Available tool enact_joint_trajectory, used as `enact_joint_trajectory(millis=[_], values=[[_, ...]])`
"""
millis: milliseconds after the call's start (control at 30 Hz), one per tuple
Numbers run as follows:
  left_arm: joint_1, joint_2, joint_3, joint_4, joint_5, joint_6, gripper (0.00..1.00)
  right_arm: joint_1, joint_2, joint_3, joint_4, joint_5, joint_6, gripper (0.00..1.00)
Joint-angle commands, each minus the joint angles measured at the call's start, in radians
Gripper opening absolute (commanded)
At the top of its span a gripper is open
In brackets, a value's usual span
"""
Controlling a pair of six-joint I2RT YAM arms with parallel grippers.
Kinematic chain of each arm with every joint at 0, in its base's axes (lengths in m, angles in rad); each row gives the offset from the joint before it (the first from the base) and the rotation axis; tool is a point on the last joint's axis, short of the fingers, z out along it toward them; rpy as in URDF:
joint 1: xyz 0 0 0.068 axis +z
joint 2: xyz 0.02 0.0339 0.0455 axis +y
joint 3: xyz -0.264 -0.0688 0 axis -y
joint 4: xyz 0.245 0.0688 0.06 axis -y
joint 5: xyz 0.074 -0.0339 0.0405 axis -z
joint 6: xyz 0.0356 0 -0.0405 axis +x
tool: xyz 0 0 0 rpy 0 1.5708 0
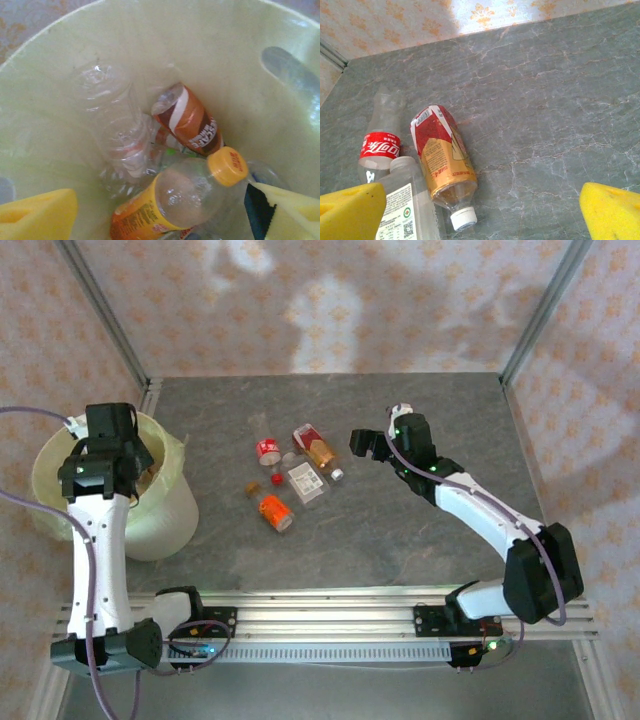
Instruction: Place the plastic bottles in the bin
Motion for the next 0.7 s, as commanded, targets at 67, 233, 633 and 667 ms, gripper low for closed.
enact_joint_trajectory(millis=[67,233,633,667], values=[[0.007,-0.094,0.02,0.074,0.27,0.015,0.95,-0.005,0.048,0.036,-0.007,-0.057,0.003,0.99],[0.007,-0.158,-0.029,0.256,0.645,-0.064,1.0,-0.005,0.123,0.055,-0.003,-0.123,0.009,0.99],[-0.266,-0.085,-0.108,0.46,0.708,-0.211,1.0,0.071,0.319,0.16,-0.012,-0.255,-0.156,0.97],[-0.282,-0.079,-0.115,0.472,0.7,-0.213,1.0,0.079,0.338,0.176,-0.015,-0.254,-0.162,0.97]])
